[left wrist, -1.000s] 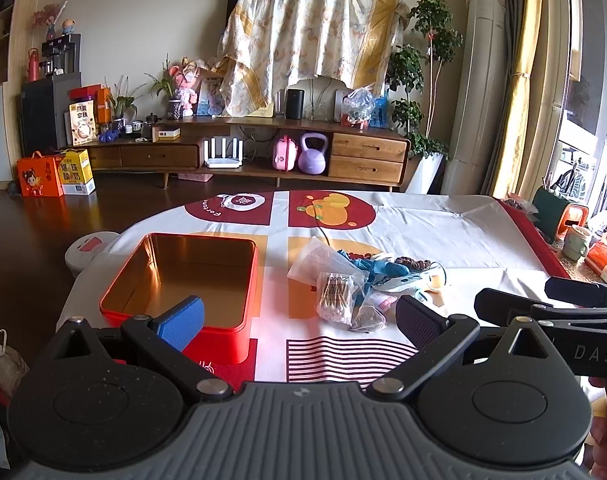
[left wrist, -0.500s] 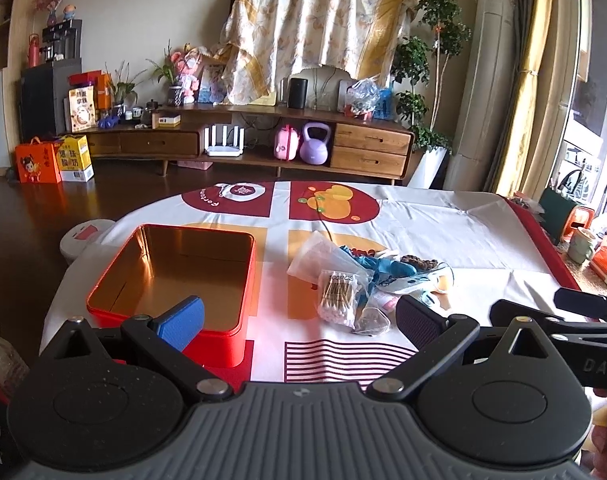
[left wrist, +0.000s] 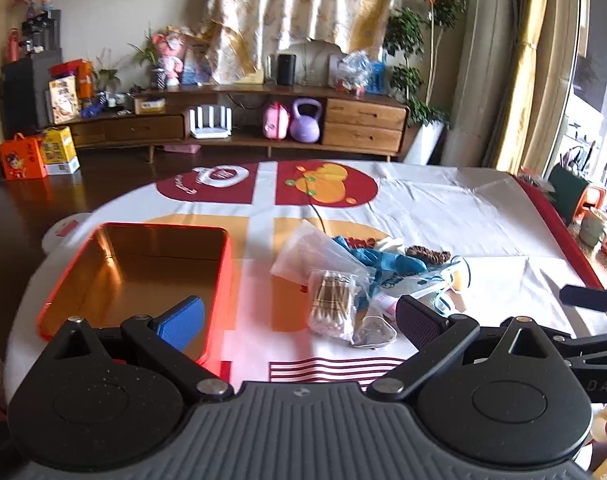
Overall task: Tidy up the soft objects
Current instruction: 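Reach the left tool to the cotton swab bag while the right tool reaches the white cloth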
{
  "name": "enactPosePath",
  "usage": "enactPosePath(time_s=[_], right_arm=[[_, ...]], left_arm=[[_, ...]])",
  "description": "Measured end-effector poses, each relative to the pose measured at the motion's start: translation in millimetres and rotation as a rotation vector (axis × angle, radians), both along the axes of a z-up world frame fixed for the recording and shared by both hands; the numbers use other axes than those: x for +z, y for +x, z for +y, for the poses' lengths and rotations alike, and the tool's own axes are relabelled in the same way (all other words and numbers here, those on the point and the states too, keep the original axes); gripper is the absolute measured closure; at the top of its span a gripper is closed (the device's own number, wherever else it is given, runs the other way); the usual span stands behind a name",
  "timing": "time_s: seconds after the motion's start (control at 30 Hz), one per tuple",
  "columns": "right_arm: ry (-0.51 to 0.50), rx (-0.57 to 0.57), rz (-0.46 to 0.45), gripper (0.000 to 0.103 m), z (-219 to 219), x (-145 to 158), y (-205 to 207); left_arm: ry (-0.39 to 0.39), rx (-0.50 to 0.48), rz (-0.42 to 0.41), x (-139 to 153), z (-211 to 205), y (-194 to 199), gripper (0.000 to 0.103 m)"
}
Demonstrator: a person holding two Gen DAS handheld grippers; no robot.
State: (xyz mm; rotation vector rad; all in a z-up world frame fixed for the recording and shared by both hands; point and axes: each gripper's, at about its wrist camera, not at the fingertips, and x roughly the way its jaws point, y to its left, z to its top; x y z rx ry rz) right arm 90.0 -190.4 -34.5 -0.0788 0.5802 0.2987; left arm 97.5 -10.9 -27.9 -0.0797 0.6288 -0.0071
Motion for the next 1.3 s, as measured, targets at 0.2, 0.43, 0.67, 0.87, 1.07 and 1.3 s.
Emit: enactPosePath(time_s=[0.2, 0.43, 0.67, 0.87, 1.07, 1.3], right_arm=[[-0.031, 0.000, 0.017, 0.008, -12.1, -5.6, 29.6], [-0.064, 0.061, 0.082, 0.019, -12.7, -28.5, 45.7], [-0.083, 0.104, 0.124, 0.028, -5.2, -45.6, 58.3], [-0.117, 0.128, 0.137, 0.036, 1.8, -63.4, 73.0], [-0.148, 0.163, 0.118, 0.040, 8.2, -73.3, 82.4], [-0.163, 0.177, 0.116, 0.046, 12.8, -81.9, 91.6]], left_arm=[[0.043, -0.020, 0.024, -12.0, -14.7, 30.5, 0.000], [0.039, -0.058, 0.079, -31.1, -23.2, 67.5, 0.000], [0.073, -0.084, 0.117, -52.5, -34.7, 93.9, 0.000], [0.070, -0.085, 0.164, -69.6, -37.2, 110.0, 0.000], [0.066, -0.085, 0.195, -80.6, -37.3, 123.3, 0.001], [0.046, -0.088, 0.208, -86.8, -31.2, 133.0, 0.010]])
